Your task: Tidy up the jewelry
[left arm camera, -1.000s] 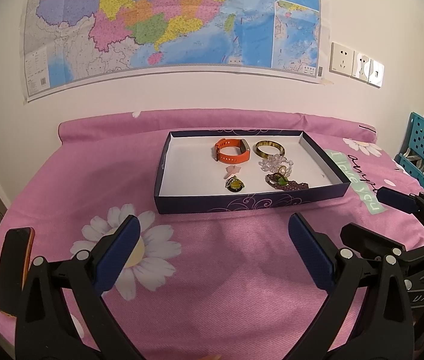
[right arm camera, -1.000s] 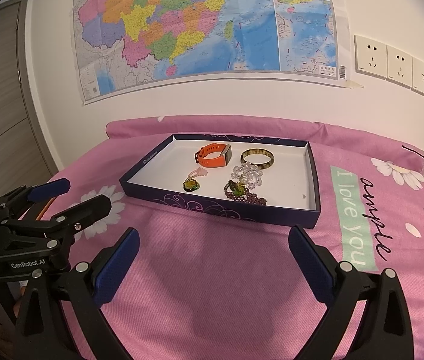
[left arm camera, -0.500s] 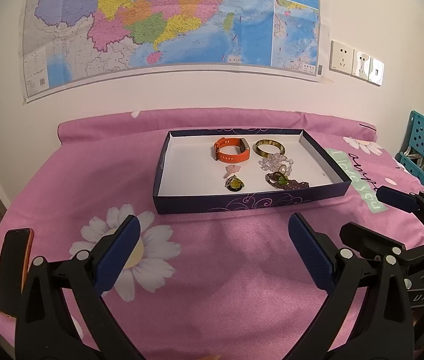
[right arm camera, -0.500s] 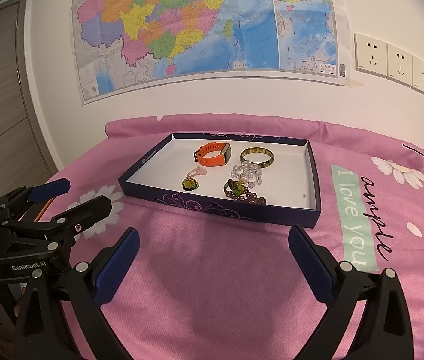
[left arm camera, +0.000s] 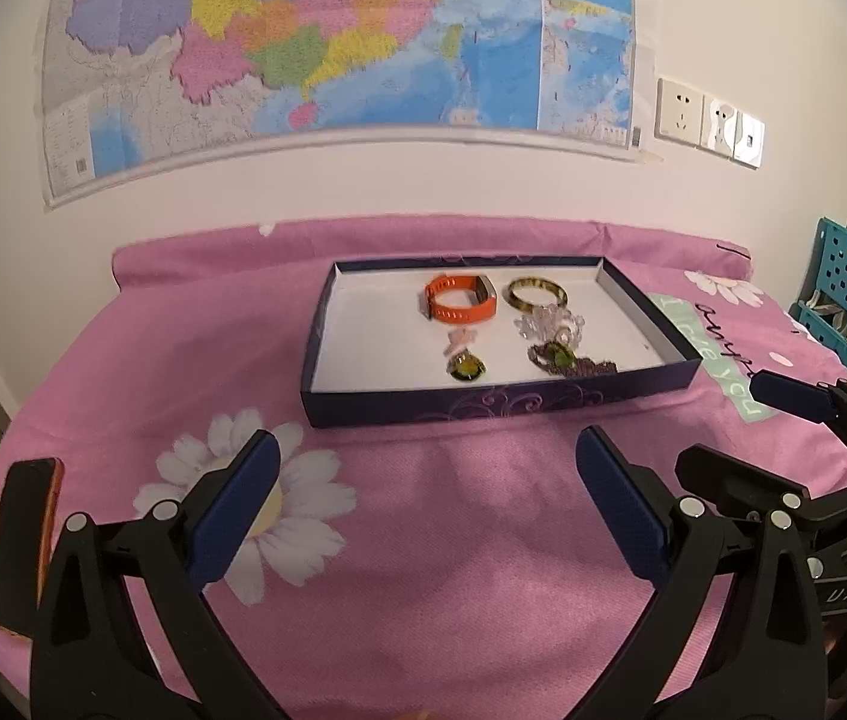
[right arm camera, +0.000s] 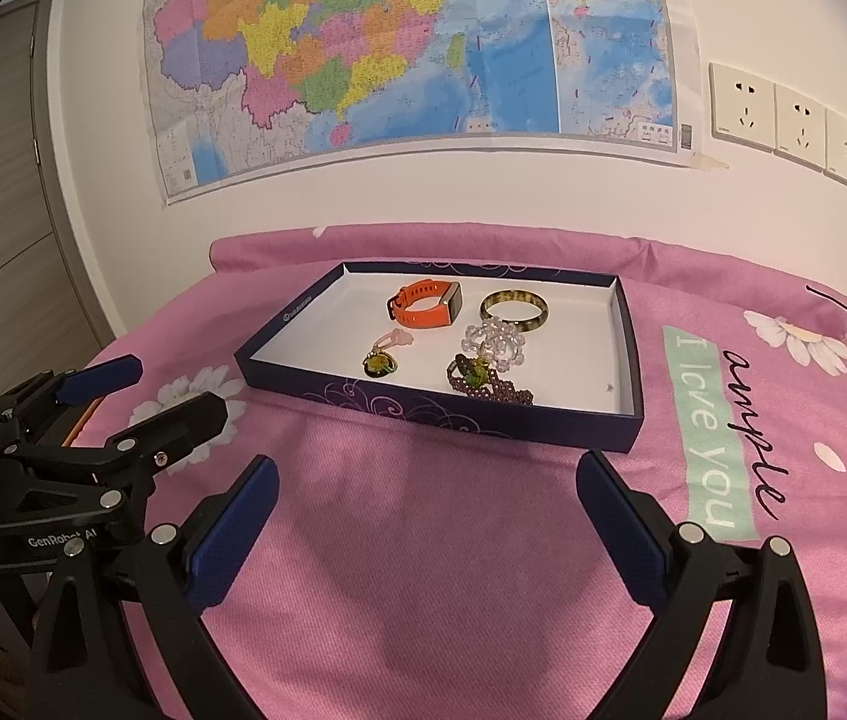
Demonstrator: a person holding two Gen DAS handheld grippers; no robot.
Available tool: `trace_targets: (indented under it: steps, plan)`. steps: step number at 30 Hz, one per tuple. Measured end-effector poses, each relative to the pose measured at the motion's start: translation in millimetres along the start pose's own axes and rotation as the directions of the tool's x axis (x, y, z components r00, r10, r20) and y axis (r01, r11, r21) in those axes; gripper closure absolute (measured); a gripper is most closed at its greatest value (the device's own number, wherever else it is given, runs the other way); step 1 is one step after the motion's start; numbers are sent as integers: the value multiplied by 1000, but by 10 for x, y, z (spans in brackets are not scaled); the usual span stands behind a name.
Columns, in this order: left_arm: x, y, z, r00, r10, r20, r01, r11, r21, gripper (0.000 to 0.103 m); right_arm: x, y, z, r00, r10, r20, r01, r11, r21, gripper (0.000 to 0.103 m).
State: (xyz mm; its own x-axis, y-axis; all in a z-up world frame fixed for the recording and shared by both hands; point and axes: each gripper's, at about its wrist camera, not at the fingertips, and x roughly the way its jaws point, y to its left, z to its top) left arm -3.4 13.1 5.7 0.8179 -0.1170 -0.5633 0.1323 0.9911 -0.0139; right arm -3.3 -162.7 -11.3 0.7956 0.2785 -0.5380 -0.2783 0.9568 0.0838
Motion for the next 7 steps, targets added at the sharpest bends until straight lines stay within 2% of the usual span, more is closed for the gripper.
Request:
trace_targets:
  steps: [3, 5, 7]
  plan:
    - [120, 68, -6, 999, 15, -45, -16, 1000, -19, 6, 51, -71, -22, 1000, -13, -23, 13, 1000, 6, 7]
    - [211, 138, -23, 997, 18, -78, -21, 999, -40, 6, 133, -211, -42, 996, -48, -73, 49, 999, 14, 7]
    - [345, 267, -35, 991, 52, -125, -60, 996, -59, 6, 196, -371, -59, 990, -83, -112, 86, 996, 20, 7]
